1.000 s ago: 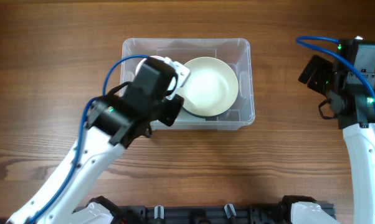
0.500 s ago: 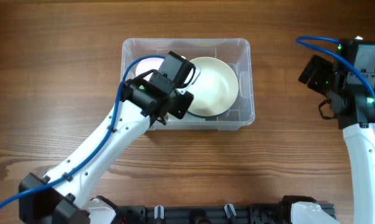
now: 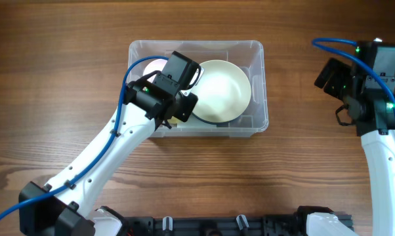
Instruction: Pack container
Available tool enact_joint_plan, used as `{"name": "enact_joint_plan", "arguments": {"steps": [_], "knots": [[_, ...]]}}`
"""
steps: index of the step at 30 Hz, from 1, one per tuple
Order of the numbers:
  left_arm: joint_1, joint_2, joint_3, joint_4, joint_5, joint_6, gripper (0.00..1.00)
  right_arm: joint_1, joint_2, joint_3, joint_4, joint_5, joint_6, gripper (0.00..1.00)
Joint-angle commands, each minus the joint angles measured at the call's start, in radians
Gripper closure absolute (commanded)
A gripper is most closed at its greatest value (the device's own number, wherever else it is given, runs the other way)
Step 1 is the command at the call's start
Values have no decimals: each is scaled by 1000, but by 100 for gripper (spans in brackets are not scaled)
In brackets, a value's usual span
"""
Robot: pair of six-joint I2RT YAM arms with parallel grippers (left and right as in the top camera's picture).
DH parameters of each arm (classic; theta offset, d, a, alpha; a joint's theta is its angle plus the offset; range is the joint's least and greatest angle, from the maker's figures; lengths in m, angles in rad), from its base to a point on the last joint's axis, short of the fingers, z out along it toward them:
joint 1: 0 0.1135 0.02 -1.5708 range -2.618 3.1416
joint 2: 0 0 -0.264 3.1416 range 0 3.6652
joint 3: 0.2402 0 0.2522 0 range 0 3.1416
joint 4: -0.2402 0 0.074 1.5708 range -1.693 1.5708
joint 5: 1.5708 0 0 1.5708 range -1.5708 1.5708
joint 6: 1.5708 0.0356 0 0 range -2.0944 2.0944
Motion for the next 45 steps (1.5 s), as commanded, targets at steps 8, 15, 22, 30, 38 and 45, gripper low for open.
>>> {"name": "enact_joint_plan", "arguments": {"steps": [8, 15, 22, 30, 38, 45], "knots": [[4, 3, 6, -31, 15, -14, 77, 0, -2, 12, 2, 20, 12, 0], [9, -22, 14, -23, 31, -14, 57, 0, -2, 12, 3, 21, 11, 0], [182, -153, 102, -14, -93, -170, 53, 0, -2, 12, 3, 20, 12, 0], [568, -267, 105, 55, -78, -284, 0, 0, -2, 12, 3, 21, 12, 0], [769, -269, 105, 47, 32, -304, 0, 0, -2, 12, 3, 21, 12, 0], [779, -269, 105, 46, 32, -304, 0, 0, -2, 12, 2, 21, 12, 0]]}}
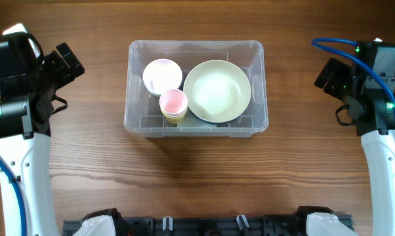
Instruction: Pack container
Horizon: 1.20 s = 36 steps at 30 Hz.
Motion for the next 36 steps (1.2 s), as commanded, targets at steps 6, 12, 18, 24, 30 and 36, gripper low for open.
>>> {"name": "enact_joint_plan", "arguments": {"steps": [6, 12, 18, 24, 30, 36], "knots": [[6, -4, 8, 0, 20, -17, 0, 0, -2, 12, 3, 20, 11, 0], [6, -4, 8, 0, 20, -17, 0, 0, -2, 12, 3, 21, 11, 0], [6, -4, 8, -1, 19, -17, 0, 1, 1, 12, 3, 21, 11, 0], [6, -4, 8, 0, 20, -17, 0, 2, -81, 11, 2, 27, -22, 0], [6, -4, 8, 0, 19, -17, 0, 24, -315, 7, 105, 13, -15, 0], [6, -4, 8, -1, 19, -17, 0, 105, -612, -55, 259, -24, -14, 0]]}}
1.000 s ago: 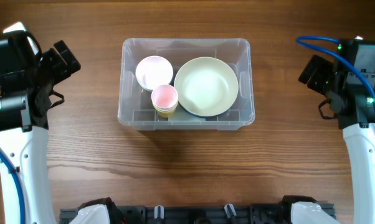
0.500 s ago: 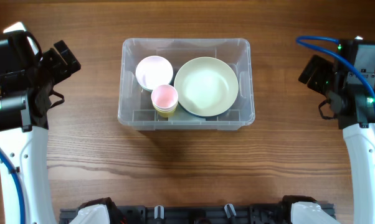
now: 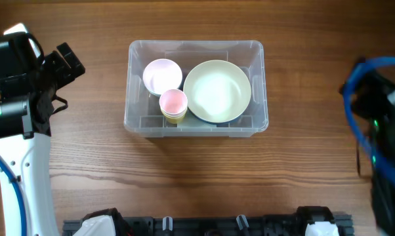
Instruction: Pack container
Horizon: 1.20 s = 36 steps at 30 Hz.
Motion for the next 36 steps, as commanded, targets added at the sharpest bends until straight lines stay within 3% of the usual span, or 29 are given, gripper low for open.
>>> {"name": "enact_joint_plan", "arguments": {"steps": [1, 5, 10, 17, 27, 36], "knots": [[6, -4, 8, 1, 16, -16, 0, 58, -197, -72, 76, -40, -6, 0], [6, -4, 8, 1, 16, -16, 0, 97, -361, -193, 224, -85, -6, 0], [6, -4, 8, 1, 16, -16, 0, 98, -557, -516, 526, -130, -8, 0], [6, -4, 8, 1, 16, -16, 0, 97, -707, -902, 850, -248, -140, 0], [6, -4, 8, 1, 16, -16, 0, 92, -789, -1137, 970, -336, -294, 0], [6, -4, 8, 1, 16, -16, 0, 76, -789, -1255, 967, -342, -288, 0]]}}
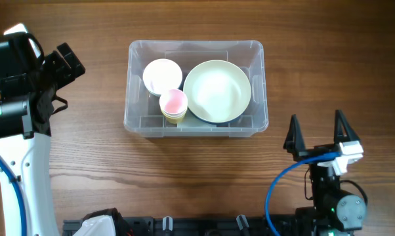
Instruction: Pack container
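A clear plastic container sits at the middle of the table's far half. Inside it are a small white bowl at the left and a pink cup nested in a yellow cup. A large cream bowl lies on a darker plate at the right. My left gripper rests by the left edge, well away from the container, open and holding nothing. My right gripper is at the front right, its two fingers spread wide and pointing toward the far side, with nothing between them.
Wooden tabletop all round the container. The left arm's white link runs down the left edge. A blue cable loops beside the right arm's base at the front right.
My right arm was a blur at the right edge and now stands at the front right with its fingers spread open. The left arm and the container's contents have not moved.
My left gripper was inside the container at the cups beside the cream bowl. Then it was back at the left edge, with the pink cup left nested in the yellow one. The right arm stayed at the right edge, then showed blurred, and now sits front right.
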Available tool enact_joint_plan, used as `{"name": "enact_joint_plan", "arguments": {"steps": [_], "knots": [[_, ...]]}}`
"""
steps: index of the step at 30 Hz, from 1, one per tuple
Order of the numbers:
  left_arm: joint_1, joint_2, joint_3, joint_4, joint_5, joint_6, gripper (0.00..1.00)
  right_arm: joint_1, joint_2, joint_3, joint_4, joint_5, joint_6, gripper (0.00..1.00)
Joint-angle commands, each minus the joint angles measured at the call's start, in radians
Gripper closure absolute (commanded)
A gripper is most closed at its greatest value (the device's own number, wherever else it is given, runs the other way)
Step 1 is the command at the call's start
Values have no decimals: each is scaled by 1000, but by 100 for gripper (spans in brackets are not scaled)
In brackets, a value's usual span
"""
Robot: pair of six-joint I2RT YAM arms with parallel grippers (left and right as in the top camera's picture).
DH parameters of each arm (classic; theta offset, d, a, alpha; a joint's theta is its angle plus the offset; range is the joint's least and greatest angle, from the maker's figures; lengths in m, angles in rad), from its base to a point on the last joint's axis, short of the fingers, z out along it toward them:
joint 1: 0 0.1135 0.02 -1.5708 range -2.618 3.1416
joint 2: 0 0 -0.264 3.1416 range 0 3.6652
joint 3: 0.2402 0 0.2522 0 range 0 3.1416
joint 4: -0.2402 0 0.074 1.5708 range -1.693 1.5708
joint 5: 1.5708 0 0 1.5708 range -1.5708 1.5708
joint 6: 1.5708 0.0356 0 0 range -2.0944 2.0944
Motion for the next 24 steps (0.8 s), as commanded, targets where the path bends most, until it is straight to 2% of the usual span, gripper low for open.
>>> {"name": "enact_joint_plan", "arguments": {"steps": [1, 6, 17, 24], "knots": [[6, -4, 8, 3, 16, -16, 0, -5, -18, -49, 1, -23, -20, 0], [6, -4, 8, 3, 15, -16, 0, -16, -18, -92, -5, -24, -21, 0], [6, -4, 8, 3, 16, -16, 0, -40, -18, -92, -176, -24, -27, 0], [6, -4, 8, 2, 15, -16, 0, -40, -18, -92, -216, -39, -103, 0]]}}
